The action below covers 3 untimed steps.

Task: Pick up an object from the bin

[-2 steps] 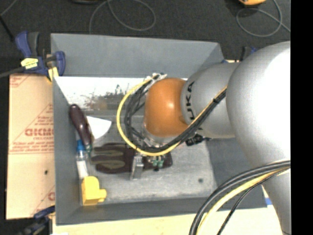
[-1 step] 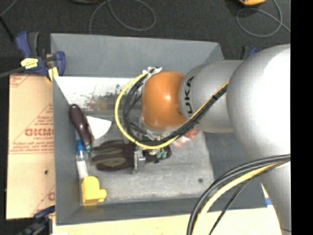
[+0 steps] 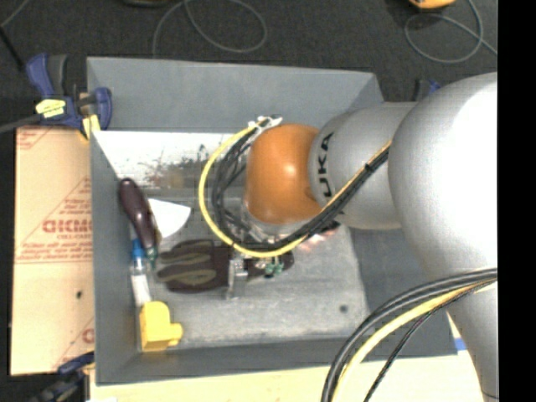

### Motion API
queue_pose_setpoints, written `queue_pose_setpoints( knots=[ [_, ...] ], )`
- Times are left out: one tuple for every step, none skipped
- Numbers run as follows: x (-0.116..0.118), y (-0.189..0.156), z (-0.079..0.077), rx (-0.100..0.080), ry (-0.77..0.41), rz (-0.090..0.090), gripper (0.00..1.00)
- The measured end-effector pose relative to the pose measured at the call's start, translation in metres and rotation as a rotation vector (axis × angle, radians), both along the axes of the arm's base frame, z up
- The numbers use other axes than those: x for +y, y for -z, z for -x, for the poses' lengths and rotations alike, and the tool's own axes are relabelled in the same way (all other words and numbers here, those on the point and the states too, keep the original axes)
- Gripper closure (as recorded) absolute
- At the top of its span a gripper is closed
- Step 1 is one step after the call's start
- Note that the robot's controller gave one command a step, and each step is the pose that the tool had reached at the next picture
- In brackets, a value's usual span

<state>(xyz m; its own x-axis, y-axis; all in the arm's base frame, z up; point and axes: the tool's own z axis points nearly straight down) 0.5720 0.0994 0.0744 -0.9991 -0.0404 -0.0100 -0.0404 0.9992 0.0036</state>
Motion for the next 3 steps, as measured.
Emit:
queue_pose_setpoints(
  knots=[
    [-0.0003,0.0032,-0.0057,-0.003,-0.054,0.003,1.00],
    [-0.0004,0.0037,-0.0079,-0.004,-0.080,0.004,1.00],
    [-0.0007,0.0007,-0.0074,-0.002,-0.090,0.004,1.00]
  ],
)
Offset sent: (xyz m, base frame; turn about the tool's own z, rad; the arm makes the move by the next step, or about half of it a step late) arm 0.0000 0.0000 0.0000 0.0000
